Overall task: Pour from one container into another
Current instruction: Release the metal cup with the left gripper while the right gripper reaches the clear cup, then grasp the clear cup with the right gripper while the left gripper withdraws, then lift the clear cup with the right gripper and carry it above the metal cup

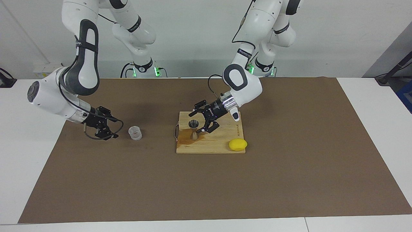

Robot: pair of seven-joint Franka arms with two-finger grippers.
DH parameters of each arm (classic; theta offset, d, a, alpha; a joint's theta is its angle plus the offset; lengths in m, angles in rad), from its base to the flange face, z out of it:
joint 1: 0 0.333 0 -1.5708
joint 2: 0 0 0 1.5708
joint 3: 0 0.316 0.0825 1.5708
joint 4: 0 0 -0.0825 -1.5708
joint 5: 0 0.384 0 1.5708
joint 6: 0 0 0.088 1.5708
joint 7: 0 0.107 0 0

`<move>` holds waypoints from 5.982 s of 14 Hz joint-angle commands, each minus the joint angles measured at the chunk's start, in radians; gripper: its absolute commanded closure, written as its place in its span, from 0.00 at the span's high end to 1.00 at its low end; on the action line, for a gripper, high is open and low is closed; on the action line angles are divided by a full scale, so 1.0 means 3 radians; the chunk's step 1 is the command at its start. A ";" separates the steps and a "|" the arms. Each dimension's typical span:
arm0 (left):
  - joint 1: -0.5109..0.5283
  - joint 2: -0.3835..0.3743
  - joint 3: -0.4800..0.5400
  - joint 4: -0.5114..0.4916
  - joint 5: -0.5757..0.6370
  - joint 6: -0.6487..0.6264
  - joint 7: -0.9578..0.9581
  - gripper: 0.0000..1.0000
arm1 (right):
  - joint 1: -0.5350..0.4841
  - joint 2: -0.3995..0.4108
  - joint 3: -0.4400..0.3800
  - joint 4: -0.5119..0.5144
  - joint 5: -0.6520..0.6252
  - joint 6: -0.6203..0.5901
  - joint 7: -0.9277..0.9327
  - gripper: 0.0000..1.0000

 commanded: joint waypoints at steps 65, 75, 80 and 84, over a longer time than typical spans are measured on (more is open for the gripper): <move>0.2118 -0.1247 0.0074 0.1353 0.6060 -0.3695 0.3483 1.00 | 0.1771 -0.0035 0.0036 0.0489 -0.0579 0.0662 0.2628 0.00; 0.2195 -0.1268 -0.0008 0.1317 0.6065 -0.3695 0.3462 1.00 | 0.2231 -0.0020 0.0036 0.0586 -0.1811 0.0508 0.2757 0.00; 0.2195 -0.1268 -0.0008 0.1317 0.6065 -0.3700 0.3462 1.00 | 0.2380 -0.0020 0.0036 0.0673 -0.2267 0.0422 0.2767 0.00; 0.2195 -0.1268 -0.0008 0.1317 0.6065 -0.3695 0.3462 1.00 | 0.2451 -0.0025 0.0041 0.0678 -0.2594 0.0416 0.2762 0.00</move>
